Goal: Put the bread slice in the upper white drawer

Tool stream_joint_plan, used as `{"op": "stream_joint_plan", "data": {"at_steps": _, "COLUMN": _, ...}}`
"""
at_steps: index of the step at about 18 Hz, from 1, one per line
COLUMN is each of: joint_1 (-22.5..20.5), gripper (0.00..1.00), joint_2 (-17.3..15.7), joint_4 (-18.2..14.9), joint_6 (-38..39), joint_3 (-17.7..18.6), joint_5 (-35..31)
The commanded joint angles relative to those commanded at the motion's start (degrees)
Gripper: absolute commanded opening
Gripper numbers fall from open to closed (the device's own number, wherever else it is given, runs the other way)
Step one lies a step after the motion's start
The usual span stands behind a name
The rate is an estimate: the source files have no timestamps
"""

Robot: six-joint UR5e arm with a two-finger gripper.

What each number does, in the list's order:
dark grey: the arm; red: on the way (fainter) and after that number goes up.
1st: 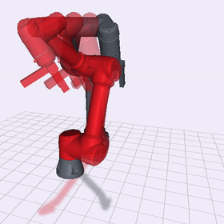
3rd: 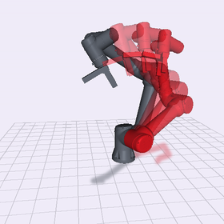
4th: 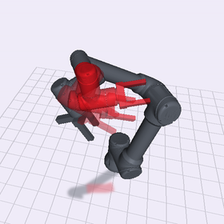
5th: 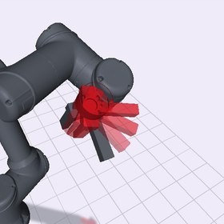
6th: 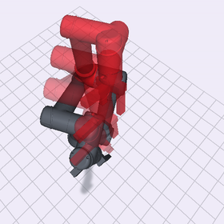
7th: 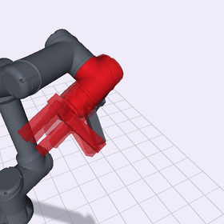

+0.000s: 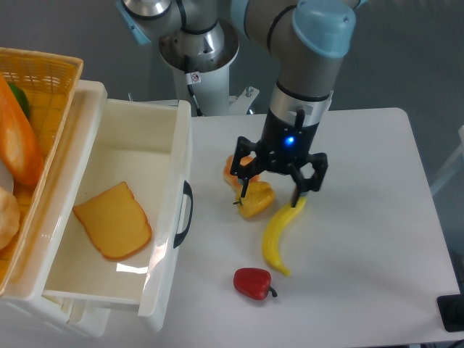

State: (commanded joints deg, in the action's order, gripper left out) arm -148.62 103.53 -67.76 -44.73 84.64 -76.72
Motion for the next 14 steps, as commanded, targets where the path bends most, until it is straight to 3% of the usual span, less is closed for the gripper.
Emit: {"op": "stream_joint_plan", "data": {"at_steps": 14, "joint_1": 0.9, "gripper": 1.0, "joint_2": 2.3, "joint_4": 0.4, "joint_6": -11.2, "joint_3": 0.1, "joint_5": -12.5}}
